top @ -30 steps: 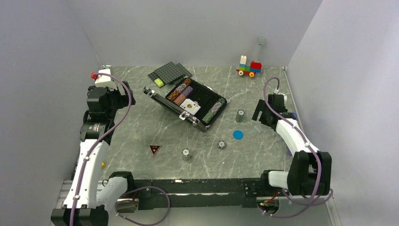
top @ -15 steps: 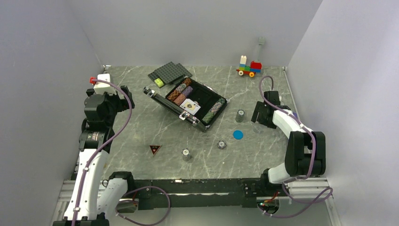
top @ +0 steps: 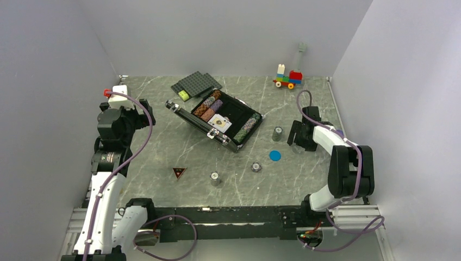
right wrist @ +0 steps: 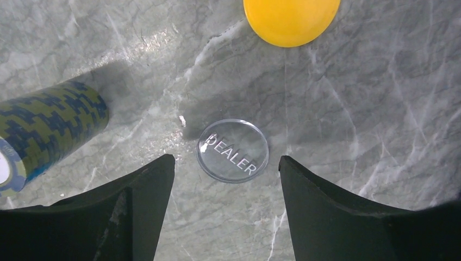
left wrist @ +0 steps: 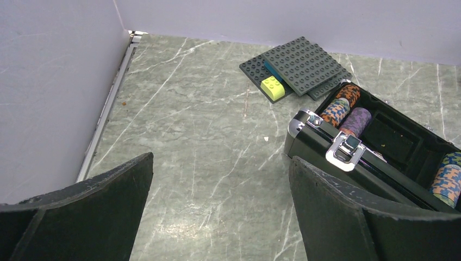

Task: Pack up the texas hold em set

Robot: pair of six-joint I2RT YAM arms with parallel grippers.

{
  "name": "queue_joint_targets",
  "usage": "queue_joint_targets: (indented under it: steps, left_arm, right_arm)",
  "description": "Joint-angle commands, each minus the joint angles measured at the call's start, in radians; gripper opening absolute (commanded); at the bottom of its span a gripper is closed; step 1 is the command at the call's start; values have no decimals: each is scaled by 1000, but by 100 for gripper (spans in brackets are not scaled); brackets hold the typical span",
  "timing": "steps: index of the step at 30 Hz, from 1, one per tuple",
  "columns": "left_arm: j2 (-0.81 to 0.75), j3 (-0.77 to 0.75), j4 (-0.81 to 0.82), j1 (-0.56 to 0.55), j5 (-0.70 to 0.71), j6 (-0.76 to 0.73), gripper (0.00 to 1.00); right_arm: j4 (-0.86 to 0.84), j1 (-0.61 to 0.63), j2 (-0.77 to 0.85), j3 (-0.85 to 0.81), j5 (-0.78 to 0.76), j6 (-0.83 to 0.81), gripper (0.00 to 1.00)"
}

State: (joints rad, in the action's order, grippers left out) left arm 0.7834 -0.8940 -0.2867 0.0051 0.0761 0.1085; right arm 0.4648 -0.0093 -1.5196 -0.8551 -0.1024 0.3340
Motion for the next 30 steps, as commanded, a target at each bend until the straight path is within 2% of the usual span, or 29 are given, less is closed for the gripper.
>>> queue_joint_targets:
  steps: [1,16,19,25,30]
  left_arm:
    - [-2,-3,40,2,11,-7,98]
    - [-3,-2,43,1,6,-6,98]
    - [-3,-2,43,2,8,-6,98]
    - [6,-2,44,2,10,-3,98]
    - [16,2,40,1,12,-10,98]
  right_arm:
    - [21,5,-19,3,12,-9,75]
    - [12,3,-54,41,27,-2,69]
    - [4,4,-76,45,40,0,64]
    - [2,3,-71,47,47,-3,47]
    - [11,4,-42,26,38,-6,41]
